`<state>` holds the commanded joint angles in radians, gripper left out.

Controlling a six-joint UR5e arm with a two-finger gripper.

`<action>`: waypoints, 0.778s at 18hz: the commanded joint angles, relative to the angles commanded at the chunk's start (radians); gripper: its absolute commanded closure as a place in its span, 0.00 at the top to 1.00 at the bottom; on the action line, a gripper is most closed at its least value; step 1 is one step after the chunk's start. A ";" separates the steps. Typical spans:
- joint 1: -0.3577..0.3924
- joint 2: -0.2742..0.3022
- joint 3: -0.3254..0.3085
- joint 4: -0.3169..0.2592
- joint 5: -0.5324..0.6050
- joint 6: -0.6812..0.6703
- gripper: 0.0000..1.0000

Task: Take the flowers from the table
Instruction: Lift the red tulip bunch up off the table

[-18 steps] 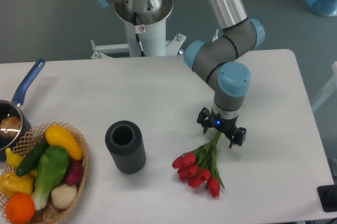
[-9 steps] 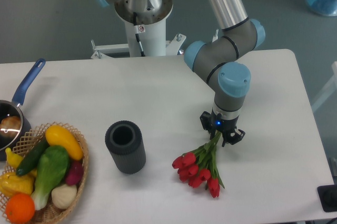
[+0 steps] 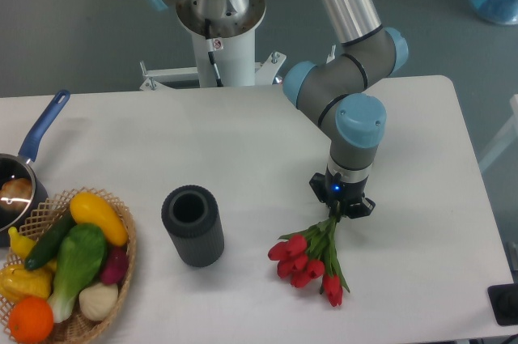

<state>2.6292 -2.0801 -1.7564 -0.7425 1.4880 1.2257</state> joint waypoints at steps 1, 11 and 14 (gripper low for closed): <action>0.000 0.000 0.000 0.000 -0.002 0.000 0.10; 0.034 0.009 0.129 0.002 -0.172 -0.098 0.11; 0.037 0.023 0.187 0.002 -0.224 -0.153 0.11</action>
<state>2.6660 -2.0571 -1.5695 -0.7409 1.2643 1.0725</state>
